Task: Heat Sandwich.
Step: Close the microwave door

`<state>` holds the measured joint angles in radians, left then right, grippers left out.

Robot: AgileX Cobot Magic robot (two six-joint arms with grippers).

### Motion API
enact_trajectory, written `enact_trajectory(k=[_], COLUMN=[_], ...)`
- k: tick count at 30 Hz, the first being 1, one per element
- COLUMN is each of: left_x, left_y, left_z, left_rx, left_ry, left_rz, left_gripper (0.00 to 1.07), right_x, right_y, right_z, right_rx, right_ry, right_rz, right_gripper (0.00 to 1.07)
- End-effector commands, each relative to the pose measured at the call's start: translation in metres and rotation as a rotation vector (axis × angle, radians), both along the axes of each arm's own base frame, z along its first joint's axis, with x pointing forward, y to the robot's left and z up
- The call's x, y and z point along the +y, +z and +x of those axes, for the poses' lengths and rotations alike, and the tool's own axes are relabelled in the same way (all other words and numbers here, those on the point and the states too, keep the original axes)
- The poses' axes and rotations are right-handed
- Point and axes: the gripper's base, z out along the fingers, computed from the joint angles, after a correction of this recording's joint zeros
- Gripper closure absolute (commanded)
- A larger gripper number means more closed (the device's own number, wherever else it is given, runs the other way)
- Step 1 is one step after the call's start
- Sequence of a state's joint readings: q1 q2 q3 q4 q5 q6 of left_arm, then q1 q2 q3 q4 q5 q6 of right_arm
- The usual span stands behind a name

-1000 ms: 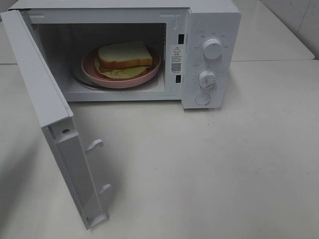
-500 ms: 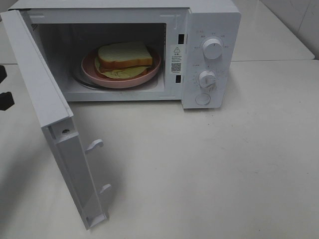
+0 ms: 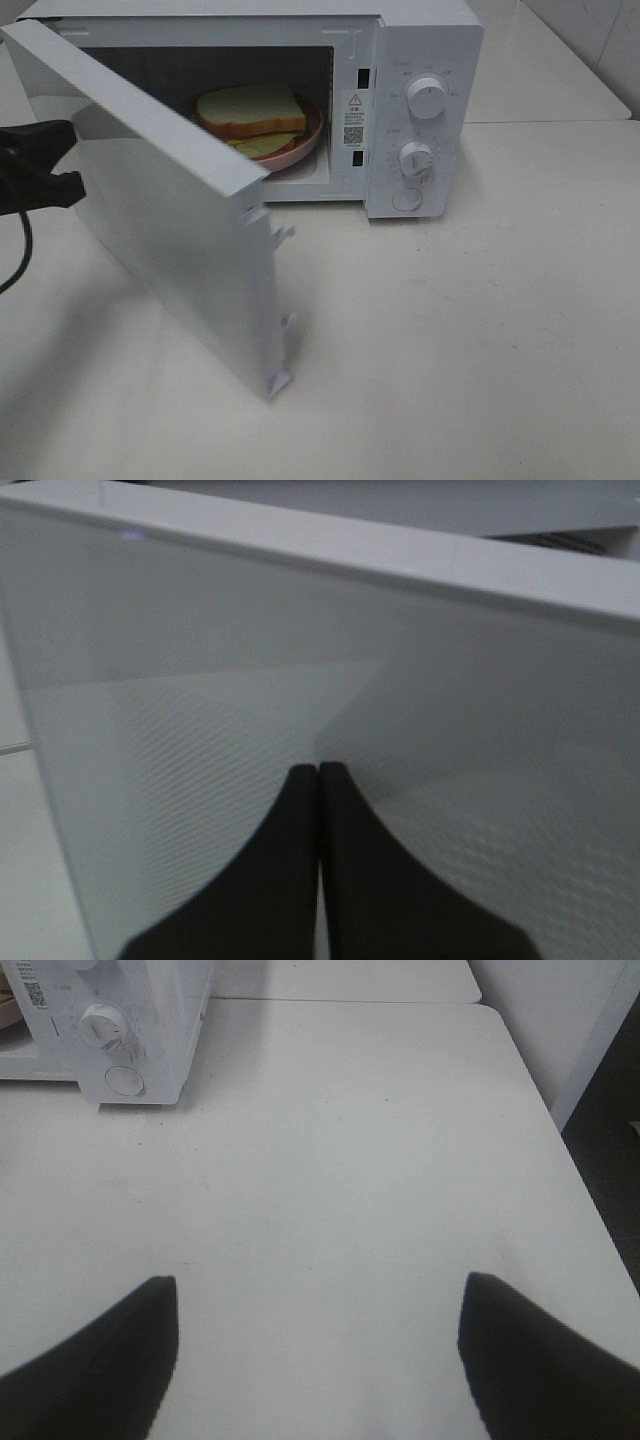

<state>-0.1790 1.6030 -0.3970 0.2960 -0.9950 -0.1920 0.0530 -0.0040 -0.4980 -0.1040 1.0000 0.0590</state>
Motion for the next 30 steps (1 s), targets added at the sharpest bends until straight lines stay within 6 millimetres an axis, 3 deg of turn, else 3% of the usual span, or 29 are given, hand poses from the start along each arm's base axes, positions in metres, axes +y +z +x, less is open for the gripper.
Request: enact_trajectory(k=[1,18,30], left_x=[-0.009,-0.073,-0.104], left_y=[0.003,0.003,0.005], left_z=[0.003,0.012,0.025], left_rx=[-0.022,-0.035,-0.046], left_ry=[-0.002,-0.055,-0.075], left_rz=[-0.014,-0.06,-0.105], left_gripper=[1.07,1.07,1.07], right_x=[0.0,0.0,0.0], right_y=[0.0,0.0,0.0], right_z=[-0.004,-0.004,-0.004], right_rx=[-0.031,-0.031,-0.031], right_ry=[-0.012,-0.012,-0.013], right_rz=[0.005,0.006,0.005], right_gripper=[0.32,0.32,0.32])
